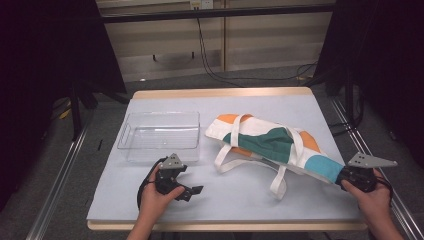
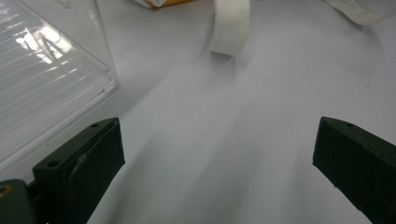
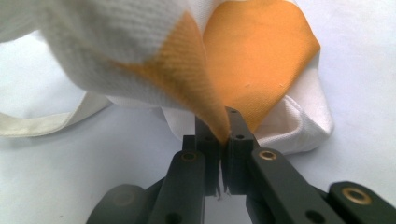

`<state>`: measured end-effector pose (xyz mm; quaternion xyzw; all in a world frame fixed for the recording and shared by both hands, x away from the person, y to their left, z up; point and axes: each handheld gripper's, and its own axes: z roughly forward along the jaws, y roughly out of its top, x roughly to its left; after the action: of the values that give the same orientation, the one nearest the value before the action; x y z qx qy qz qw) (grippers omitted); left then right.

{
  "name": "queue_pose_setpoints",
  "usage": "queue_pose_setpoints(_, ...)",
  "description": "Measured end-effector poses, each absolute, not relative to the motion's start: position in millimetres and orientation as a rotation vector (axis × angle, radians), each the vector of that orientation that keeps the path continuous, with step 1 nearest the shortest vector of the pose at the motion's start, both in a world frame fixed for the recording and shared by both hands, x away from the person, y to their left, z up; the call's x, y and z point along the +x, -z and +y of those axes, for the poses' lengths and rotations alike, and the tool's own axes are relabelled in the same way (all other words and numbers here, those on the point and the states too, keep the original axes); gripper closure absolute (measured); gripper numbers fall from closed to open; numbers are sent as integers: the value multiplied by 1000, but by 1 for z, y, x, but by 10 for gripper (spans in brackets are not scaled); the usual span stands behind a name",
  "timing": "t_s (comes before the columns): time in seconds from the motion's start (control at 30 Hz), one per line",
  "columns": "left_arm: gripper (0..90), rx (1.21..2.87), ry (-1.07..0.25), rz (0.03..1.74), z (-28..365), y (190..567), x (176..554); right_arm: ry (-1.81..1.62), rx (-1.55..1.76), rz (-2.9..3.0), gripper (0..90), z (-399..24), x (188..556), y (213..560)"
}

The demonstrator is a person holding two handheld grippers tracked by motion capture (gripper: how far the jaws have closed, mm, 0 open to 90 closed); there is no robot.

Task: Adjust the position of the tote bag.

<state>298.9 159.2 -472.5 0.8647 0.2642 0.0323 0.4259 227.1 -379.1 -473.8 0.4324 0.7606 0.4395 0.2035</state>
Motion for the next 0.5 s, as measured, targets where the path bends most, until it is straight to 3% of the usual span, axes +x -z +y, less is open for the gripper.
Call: queue_pose_setpoints(0.5,4,2145,-49,605,137,470,299,-1226,1266,2095,857,-389,240,476)
